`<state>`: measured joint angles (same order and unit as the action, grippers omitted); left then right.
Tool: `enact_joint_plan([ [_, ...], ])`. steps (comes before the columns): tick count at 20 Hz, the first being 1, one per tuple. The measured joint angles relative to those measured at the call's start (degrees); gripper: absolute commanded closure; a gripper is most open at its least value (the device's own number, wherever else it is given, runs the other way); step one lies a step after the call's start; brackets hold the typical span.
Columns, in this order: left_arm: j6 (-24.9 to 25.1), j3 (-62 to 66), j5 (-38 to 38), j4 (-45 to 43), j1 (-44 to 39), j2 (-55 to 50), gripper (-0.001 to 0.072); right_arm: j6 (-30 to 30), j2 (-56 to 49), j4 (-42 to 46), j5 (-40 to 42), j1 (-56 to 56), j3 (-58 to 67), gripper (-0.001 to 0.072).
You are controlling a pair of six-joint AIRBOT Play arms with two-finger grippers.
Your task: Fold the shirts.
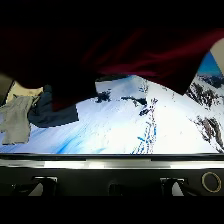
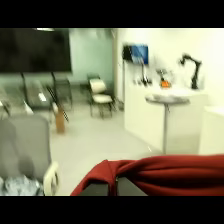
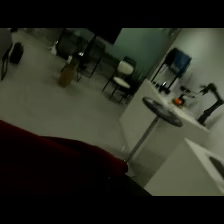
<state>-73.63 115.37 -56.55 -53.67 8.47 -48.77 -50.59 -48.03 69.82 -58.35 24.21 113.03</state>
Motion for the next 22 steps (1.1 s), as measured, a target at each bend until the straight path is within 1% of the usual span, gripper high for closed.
enact_joint_plan([
  [4, -4.46, 1.86, 0.42, -2.27, 0.24, 3.5, 0.0681, -0.98, 6.71, 5.14, -3.1, -0.04, 0.72, 0.0674],
  [7, -8.26, 1.64, -2.1, -4.87, 0.31, 3.65, 0.068, -3.02, 7.06, 8.0, -8.5, -0.04, 0.83, 0.0674],
  [8, -9.84, 0.9, -3.45, -5.88, 0.31, 3.19, 0.068, -3.67, 6.08, 8.35, -11.41, -0.07, 0.9, 0.0675],
  [10, -12.07, -2.23, -7.82, -7.08, 0.28, 1.07, 0.068, -4.46, 1.81, 9.01, -19.43, -0.07, 0.35, 0.0676],
  [12, -12.79, -7.85, -12.83, -7.82, 0.02, -2.45, 0.068, -4.98, -4.42, 9.29, -26.93, -0.22, -1.4, 0.0677],
  [13, -12.52, -11.82, -14.47, -8.22, -0.52, -4.61, 0.068, -5.14, -8.33, 9.33, -30.03, -0.72, -3.1, 0.0677],
  [15, -10.73, -20.26, -15.78, -8.9, -2.38, -9.73, 0.068, -5.09, -16.52, 10.29, -33.59, -2.93, -7.41, 0.0677],
  [17, -8.26, -28.11, -14.78, -9.66, -4.68, -16.11, 0.068, -4.92, -23.91, 11.74, -33.68, -5.81, -11.1, 0.0676],
  [18, -7.15, -30.97, -13.2, -9.7, -5.73, -19.89, 0.068, -5.29, -28.13, 12.92, -32.02, -7.21, -12.55, 0.0675],
  [20, -5.77, -33.94, -10.03, -9.49, -7.04, -27.3, 0.068, -7.5, -35.1, 14.32, -26.45, -9.11, -14.14, 0.0675],
  [22, -4.44, -34.05, -6.03, -7.39, -7.76, -34.82, 0.0679, -10.1, -41.16, 14.12, -18.49, -10.16, -15.1, 0.0675],
])
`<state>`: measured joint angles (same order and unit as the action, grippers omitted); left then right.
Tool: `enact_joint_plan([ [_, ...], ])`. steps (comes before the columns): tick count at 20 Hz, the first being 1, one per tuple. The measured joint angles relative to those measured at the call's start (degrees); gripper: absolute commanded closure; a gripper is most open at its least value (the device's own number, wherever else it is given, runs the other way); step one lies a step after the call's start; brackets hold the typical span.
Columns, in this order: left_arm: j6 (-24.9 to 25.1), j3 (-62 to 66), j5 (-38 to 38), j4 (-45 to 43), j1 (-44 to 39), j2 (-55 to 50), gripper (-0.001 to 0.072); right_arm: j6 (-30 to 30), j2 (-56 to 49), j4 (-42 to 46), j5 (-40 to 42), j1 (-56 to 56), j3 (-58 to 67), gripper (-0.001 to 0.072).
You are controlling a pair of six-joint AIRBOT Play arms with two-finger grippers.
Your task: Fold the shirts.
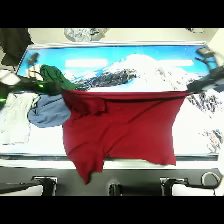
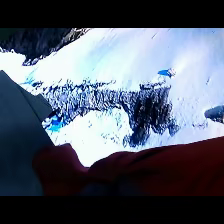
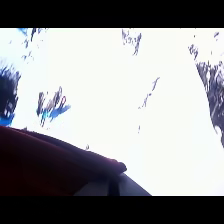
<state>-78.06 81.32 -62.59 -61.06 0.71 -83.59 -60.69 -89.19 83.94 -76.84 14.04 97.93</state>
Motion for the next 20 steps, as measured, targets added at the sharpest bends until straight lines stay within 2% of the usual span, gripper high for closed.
enact_joint_plan([
  [5, 4.24, 7.72, 7.91, 6.08, -0.59, -13.75, 0.068, -2.78, -8.37, -4.07, 22.03, -0.85, -0.7, 0.0675],
  [7, 5.05, 10.08, 10.78, 7.17, -0.76, -16.22, 0.0681, -3.1, -9.64, -4.66, 27.21, -0.96, -0.81, 0.0675],
  [9, 5.51, 11.56, 12.09, 7.56, -0.61, -17.09, 0.0681, -2.93, -9.86, -5.14, 29.0, -0.98, -0.81, 0.0674],
  [12, 5.86, 12.81, 9.27, 6.19, 0.13, -16.02, 0.068, 0.15, -8.37, -3.72, 26.12, -1.01, -0.79, 0.0674],
  [14, 5.86, 13.2, 5.14, 4.85, 0.48, -15.04, 0.068, 1.55, -7.41, -2.03, 21.22, -0.98, -0.79, 0.0674],
  [20, 1.97, 12.33, -15.8, 0.33, 0.26, -14.97, 0.0681, 3.02, -7.67, 1.05, 3.1, -0.98, -0.81, 0.0674],
])
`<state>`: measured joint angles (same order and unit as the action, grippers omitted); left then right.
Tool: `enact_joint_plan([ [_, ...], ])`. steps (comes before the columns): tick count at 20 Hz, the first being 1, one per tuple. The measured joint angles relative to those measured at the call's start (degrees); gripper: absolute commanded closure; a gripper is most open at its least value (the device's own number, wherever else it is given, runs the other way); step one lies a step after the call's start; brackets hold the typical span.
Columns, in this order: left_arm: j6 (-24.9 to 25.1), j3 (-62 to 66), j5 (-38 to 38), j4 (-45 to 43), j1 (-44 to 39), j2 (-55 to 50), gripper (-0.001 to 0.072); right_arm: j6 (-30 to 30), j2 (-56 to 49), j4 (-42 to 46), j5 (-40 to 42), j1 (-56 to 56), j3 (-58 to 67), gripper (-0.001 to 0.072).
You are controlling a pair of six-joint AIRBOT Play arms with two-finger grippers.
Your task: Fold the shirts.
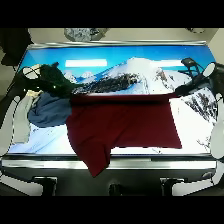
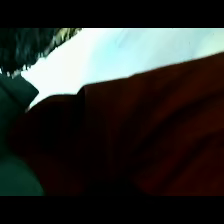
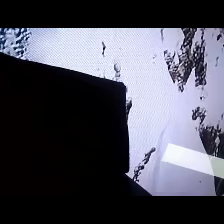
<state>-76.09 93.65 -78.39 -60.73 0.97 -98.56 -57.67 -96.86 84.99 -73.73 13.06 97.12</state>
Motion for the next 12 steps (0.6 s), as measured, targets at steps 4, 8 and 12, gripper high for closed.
enact_joint_plan([
  [4, -4.02, -3.98, -10.86, -2.86, -0.28, -0.02, 0.068, 0.2, -0.15, 1.9, -8.92, 0.0, -2.45, 0.0674],
  [8, -6.03, -11.17, -14.03, -3.89, -1.51, -0.09, 0.0667, 0.72, -0.2, 1.79, -12.39, 0.02, -7.65, 0.0638],
  [12, -6.86, -13.18, -14.51, -4.26, -1.55, 0.17, 0.0209, 1.03, 0.74, 1.42, -13.14, 0.02, -9.92, 0.031],
])
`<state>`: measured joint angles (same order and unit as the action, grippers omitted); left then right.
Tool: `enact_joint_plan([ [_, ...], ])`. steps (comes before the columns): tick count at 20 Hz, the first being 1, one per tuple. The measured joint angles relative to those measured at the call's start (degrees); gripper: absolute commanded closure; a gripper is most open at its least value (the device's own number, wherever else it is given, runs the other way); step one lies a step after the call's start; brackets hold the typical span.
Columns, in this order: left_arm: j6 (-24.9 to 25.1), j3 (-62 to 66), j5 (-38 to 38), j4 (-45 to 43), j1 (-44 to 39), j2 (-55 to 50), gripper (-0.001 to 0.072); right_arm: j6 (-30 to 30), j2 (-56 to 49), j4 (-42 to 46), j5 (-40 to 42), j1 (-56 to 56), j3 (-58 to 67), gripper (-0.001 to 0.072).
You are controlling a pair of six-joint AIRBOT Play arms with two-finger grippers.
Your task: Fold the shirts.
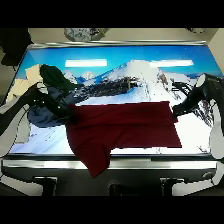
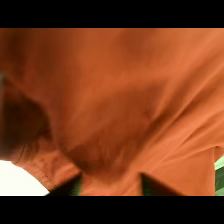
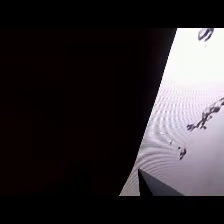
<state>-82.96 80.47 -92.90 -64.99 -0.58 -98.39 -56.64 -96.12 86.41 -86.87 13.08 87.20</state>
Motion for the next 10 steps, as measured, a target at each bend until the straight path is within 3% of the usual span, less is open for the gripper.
enact_joint_plan([
  [6, 0.57, -0.46, -1.84, 0.0, 7.19, 6.38, 0.021, 0.35, 5.18, -0.48, -5.68, 6.51, -0.76, 0.0211],
  [10, 1.97, -16.26, 0.96, 0.04, 9.62, 15.32, 0.021, 0.24, 6.82, -1.38, -10.6, 13.99, -0.92, 0.0212],
])
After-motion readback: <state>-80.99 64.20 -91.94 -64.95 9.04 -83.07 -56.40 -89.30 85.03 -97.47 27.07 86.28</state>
